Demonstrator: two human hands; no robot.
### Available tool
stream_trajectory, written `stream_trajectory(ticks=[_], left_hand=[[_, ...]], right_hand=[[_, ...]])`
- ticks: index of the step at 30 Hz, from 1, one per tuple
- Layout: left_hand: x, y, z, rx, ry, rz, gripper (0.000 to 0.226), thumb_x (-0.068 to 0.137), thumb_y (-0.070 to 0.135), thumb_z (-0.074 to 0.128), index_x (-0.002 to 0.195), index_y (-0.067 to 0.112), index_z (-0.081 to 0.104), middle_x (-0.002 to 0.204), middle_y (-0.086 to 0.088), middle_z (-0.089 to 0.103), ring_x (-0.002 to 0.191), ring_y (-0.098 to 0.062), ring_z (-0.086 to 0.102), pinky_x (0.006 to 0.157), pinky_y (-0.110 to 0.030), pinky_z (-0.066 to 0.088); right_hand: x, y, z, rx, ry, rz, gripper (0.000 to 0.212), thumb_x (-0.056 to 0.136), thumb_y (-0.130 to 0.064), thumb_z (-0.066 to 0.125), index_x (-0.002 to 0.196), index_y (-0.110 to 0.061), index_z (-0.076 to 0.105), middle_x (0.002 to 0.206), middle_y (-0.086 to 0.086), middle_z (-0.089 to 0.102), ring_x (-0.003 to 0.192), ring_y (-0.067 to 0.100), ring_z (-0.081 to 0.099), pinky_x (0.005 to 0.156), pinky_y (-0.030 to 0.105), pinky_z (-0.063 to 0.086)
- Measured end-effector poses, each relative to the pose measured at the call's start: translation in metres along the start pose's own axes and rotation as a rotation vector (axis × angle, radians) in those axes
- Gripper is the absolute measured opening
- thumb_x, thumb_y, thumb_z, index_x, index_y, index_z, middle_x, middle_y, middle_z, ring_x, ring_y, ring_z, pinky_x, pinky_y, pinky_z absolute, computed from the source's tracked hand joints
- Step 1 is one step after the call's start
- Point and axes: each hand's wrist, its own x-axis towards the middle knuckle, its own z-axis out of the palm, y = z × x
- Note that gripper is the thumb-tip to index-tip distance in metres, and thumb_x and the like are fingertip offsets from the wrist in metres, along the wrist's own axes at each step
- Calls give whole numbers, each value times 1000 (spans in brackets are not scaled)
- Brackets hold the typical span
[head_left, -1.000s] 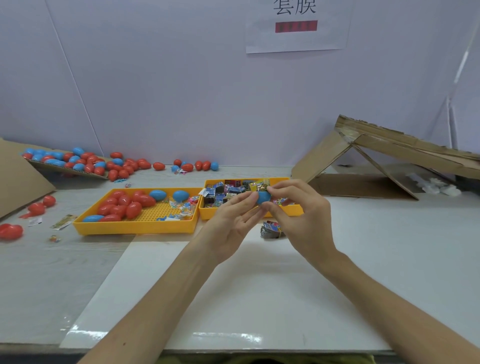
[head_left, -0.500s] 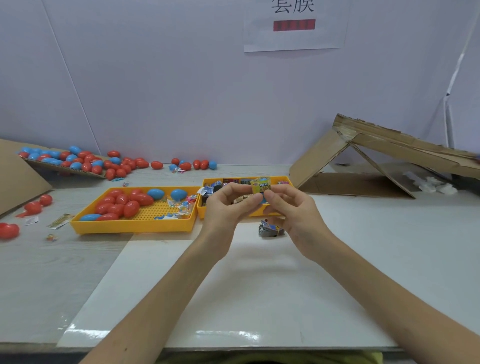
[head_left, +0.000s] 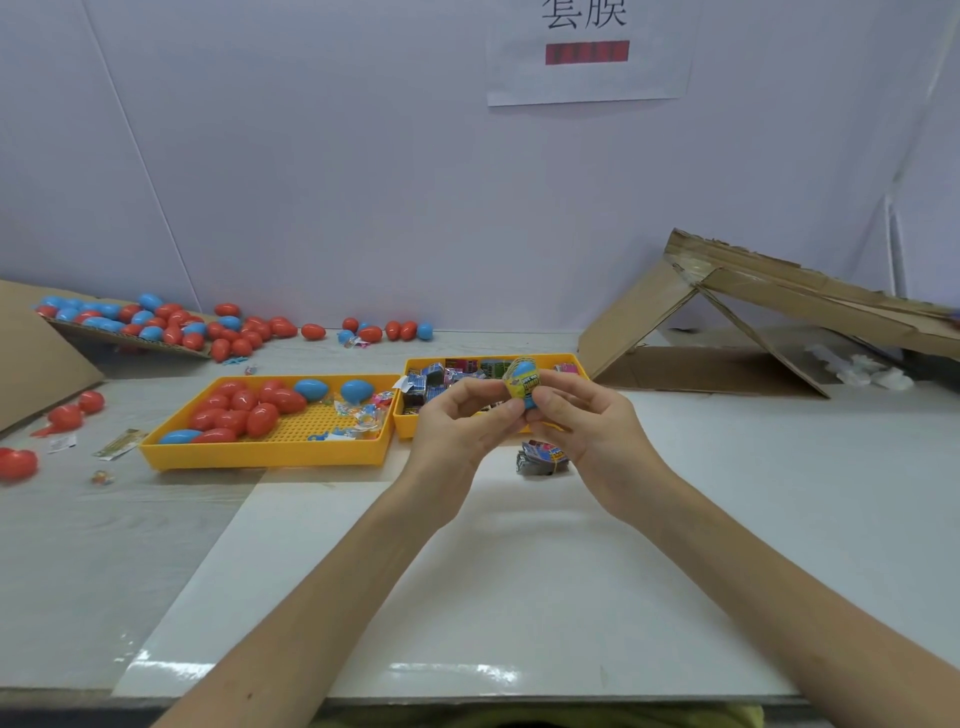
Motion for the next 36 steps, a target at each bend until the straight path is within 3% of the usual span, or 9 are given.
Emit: stream_trajectory(ticks=[6, 9, 11, 13, 16, 18, 25, 30, 36], left_hand=[[0, 1, -1, -5, 8, -22, 38, 70, 10, 77, 106, 2, 68, 106, -17, 74, 97, -26, 74, 78, -25, 59], [-1, 2, -1, -5, -6, -33, 35, 72, 7, 77, 105, 2, 67, 105, -17, 73, 98, -27, 74, 80, -27, 59], [0, 4, 0, -28, -17, -52, 41, 78, -2, 74, 118, 1, 62, 116, -21, 71, 105, -30, 72, 87, -31, 60], [1, 6, 0, -129, -47, -74, 52, 83, -7, 70, 132, 1, 53, 123, -21, 69, 113, -32, 69, 95, -35, 58], [0, 9, -1, -272, -123, -101, 52, 89, 6, 68, 137, 2, 48, 123, -20, 69, 119, -34, 66, 96, -35, 57], [-1, 9, -1, -244, -149, -92, 47, 94, 13, 66, 137, 1, 50, 123, -19, 69, 119, -32, 66, 95, -32, 57], [-1, 9, -1, -302, -173, -143, 43, 89, 13, 65, 130, 5, 56, 126, -17, 69, 120, -27, 66, 90, -28, 58], [0, 7, -3, -342, -181, -152, 40, 87, 10, 66, 126, 6, 58, 123, -17, 70, 118, -26, 67, 89, -27, 58], [2, 7, -4, -319, -189, -100, 36, 80, 8, 73, 114, 7, 64, 121, -19, 68, 120, -30, 65, 88, -28, 57]], right_hand=[[0, -1, -1, -4, -13, -1, 38, 69, -22, 78, 106, -11, 75, 105, 9, 77, 94, 21, 73, 73, 25, 59], [-2, -1, 0, -118, -28, -48, 37, 74, -24, 77, 109, -13, 75, 110, 10, 75, 99, 27, 73, 82, 35, 60], [-3, -2, 0, -247, -45, -136, 27, 84, -17, 75, 111, -17, 75, 108, 10, 76, 98, 29, 74, 84, 40, 61], [-4, -4, 0, -371, -34, -259, 25, 90, -9, 72, 111, -22, 75, 108, 4, 76, 93, 24, 75, 79, 36, 62], [-4, -6, 0, -562, 14, -429, 29, 90, -5, 72, 115, -20, 75, 110, -5, 70, 86, 12, 72, 74, 21, 56], [-5, -5, 1, -590, 11, -470, 33, 87, -2, 75, 117, -17, 74, 109, -5, 68, 86, 14, 70, 76, 24, 56], [-5, -11, 0, -374, -26, -346, 41, 83, 5, 76, 116, -20, 73, 102, 0, 72, 85, 19, 66, 80, 41, 60], [-7, -12, 1, -322, -40, -310, 39, 84, 4, 74, 113, -22, 74, 104, -1, 74, 85, 14, 68, 72, 25, 56], [-7, -9, 2, -382, -31, -275, 27, 90, -1, 69, 111, -18, 73, 106, 9, 70, 86, 15, 66, 70, 23, 54]])
